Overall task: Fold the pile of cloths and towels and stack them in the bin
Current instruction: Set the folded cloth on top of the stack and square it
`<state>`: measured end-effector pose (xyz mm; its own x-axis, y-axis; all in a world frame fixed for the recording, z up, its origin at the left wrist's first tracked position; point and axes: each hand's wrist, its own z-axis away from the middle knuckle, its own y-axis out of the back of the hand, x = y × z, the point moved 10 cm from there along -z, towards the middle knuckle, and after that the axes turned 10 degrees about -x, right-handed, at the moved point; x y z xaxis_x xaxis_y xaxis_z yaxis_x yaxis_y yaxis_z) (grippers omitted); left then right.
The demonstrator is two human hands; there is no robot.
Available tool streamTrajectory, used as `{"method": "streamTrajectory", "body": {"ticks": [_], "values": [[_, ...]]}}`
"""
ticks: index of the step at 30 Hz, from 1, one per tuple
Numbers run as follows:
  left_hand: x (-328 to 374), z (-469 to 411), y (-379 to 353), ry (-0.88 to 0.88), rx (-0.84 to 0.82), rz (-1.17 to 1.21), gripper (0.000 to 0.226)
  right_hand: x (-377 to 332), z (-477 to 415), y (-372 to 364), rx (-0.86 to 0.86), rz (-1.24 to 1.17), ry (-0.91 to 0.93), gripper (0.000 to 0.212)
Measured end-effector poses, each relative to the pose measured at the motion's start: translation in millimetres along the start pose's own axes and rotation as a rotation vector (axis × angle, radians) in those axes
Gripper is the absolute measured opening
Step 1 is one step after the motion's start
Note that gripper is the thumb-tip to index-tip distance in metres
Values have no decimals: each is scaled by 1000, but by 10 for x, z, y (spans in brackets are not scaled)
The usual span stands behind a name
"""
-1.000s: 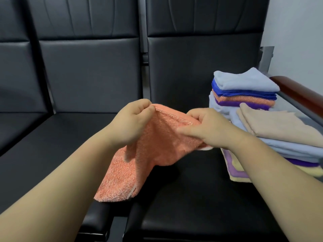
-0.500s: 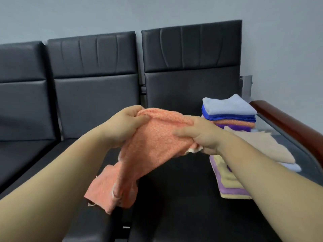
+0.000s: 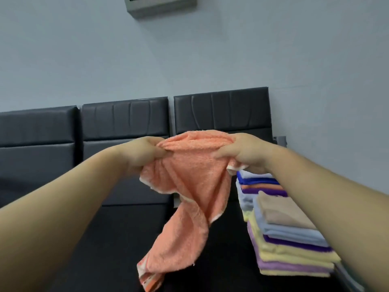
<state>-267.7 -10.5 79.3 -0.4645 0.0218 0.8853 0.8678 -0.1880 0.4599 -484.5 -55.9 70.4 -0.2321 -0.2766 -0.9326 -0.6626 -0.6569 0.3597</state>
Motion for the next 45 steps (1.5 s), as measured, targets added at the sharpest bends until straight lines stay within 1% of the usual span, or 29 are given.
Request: {"method": "streamTrajectory", "body": {"ticks": [2,3,5,6,7,9,10,11,13,14,15,16,18,19,20,21,22,24,25,26,28,30,32,35,38,40,41,43,45], "values": [[133,37,70,-83,98,179,20,20,-3,-57,-48,148,-66,51],[212,62,76,-114,122,211,20,18,3,-93,-65,306,-109,53],[345,101,-10,-140,39,187,24,26,-16,-109,-58,632,-197,37],[345,121,-75,-100,-25,85,28,-5,-13,-82,-23,742,-232,28],[326,138,-141,-41,-72,-112,31,-56,-12,-28,34,788,-249,25],[266,158,-153,84,-86,-593,26,-152,14,76,132,655,-234,27],[258,164,-139,119,-62,-699,18,-181,20,117,155,526,-208,27],[235,156,-115,127,-50,-684,11,-213,21,141,158,385,-156,25],[198,125,-58,48,-41,-328,4,-230,22,88,95,126,-77,14],[198,105,-1,-22,-24,-72,8,-229,14,21,30,45,-52,27],[219,88,48,-93,-5,142,12,-202,-7,-36,-39,36,-48,50],[244,77,91,-146,25,276,15,-168,-11,-113,-105,106,-79,66],[322,94,60,-206,52,398,15,-37,-21,-186,-157,370,-200,80],[363,108,-1,-229,26,439,16,23,-40,-163,-153,492,-251,78],[401,125,-88,-235,-31,436,16,10,-41,-129,-125,600,-280,66],[429,144,-185,-223,-94,325,16,-60,-32,-94,-77,686,-288,46],[433,169,-288,-188,-137,70,15,-133,-2,-43,-10,747,-302,31],[320,159,-339,-32,-112,-537,14,-316,56,61,119,737,-275,28],[286,153,-291,21,-63,-701,16,-373,73,101,157,661,-245,26],[246,140,-233,56,-47,-690,17,-404,77,133,165,542,-202,21],[152,118,-136,60,-88,-308,18,-395,51,115,95,276,-112,31],[226,114,-71,-56,-86,152,13,-364,73,58,23,132,-71,36],[375,136,-12,-183,-32,383,16,-300,80,-77,-97,212,-96,38],[433,95,-64,-252,-4,434,21,-126,51,-124,-158,561,-232,33],[328,58,-297,-207,-218,297,44,-117,10,39,-54,822,-328,31],[197,92,-393,-107,-319,105,36,-120,-17,101,-13,801,-305,18],[123,98,-394,-49,-334,-85,33,-90,-36,98,-27,714,-281,11],[-29,42,-248,68,-244,-541,24,-2,-98,46,-76,553,-241,10],[-59,-27,-24,145,-86,-780,15,43,-184,37,-77,534,-198,22]]}}
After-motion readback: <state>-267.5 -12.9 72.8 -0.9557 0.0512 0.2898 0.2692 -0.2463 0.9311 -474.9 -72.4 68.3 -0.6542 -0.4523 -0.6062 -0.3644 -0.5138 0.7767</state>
